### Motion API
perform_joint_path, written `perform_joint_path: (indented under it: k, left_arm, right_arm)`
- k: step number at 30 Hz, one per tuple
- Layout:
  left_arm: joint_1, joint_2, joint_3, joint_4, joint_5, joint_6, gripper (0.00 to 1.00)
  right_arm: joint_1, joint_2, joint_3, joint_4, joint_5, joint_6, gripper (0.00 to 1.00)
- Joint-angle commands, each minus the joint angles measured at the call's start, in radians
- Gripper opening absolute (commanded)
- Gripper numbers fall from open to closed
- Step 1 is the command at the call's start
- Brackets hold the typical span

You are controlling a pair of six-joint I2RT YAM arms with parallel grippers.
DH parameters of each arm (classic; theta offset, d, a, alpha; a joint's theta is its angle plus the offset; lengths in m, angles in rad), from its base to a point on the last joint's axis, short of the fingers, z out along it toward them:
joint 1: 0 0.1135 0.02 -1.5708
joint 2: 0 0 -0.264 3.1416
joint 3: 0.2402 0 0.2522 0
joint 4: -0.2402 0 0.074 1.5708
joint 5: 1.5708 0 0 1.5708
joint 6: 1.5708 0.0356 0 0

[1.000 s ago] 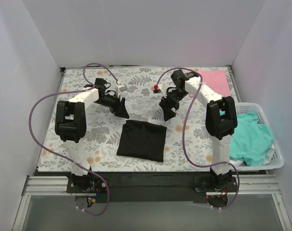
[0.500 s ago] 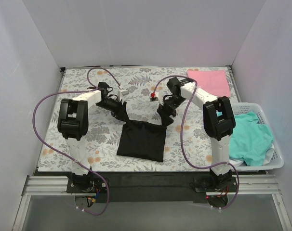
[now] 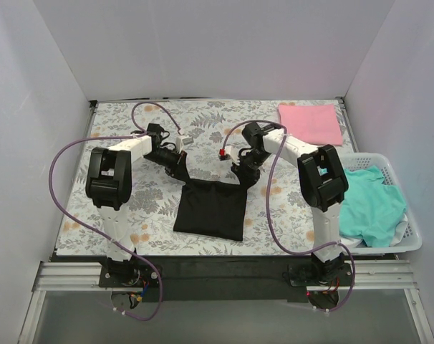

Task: Fold and stack the t-shirts
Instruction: Fold the tshirt

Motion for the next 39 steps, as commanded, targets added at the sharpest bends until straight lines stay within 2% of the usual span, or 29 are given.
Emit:
perform_joint_path:
  k: [1,2,3,13,17,24,31,32,35,37,38,39]
  left_arm:
    - [0.009,-0.125,0.002,-0.032,-0.028,0.011,0.0]
    - [0.01,-0.141,0.0,-0.039,-0.038,0.016,0.0]
    - [0.01,-0.169,0.002,-0.052,-0.05,0.02,0.0]
    - [0.014,-0.264,-0.027,-0.026,-0.259,0.031,0.0]
    - [0.017,-0.223,-0.024,0.01,-0.315,0.013,0.0]
    - [0.023,-0.116,-0.031,0.18,-0.381,-0.071,0.0]
    - [0.023,-0.014,-0.006,0.285,-0.436,-0.157,0.0]
    - [0.024,-0.004,0.006,0.291,-0.443,-0.179,0.02]
    - [0.024,0.012,0.037,0.296,-0.443,-0.219,0.1]
    - [0.027,0.003,0.039,0.332,-0.455,-0.268,0.21]
    - [0.035,-0.007,0.046,0.342,-0.46,-0.285,0.26]
    - [0.041,-0.014,0.054,0.346,-0.443,-0.315,0.37]
  right_arm:
    - [-0.002,-0.088,0.03,0.004,0.021,0.011,0.19]
    - [-0.002,-0.096,0.033,0.005,0.024,0.017,0.13]
    - [-0.002,-0.109,0.036,-0.001,0.032,0.019,0.02]
    - [0.001,-0.125,0.091,-0.047,0.106,0.014,0.01]
    - [0.001,-0.071,0.152,-0.046,0.13,0.031,0.01]
    - [0.0,0.096,0.316,-0.026,0.201,0.117,0.01]
    - [-0.009,0.188,0.365,0.097,0.308,0.217,0.02]
    - [-0.014,0.203,0.376,0.109,0.317,0.249,0.03]
    - [-0.031,0.213,0.393,0.155,0.357,0.29,0.08]
    - [-0.052,0.209,0.421,0.168,0.356,0.314,0.24]
    - [-0.06,0.205,0.428,0.171,0.35,0.321,0.37]
    - [-0.074,0.191,0.445,0.171,0.344,0.33,0.65]
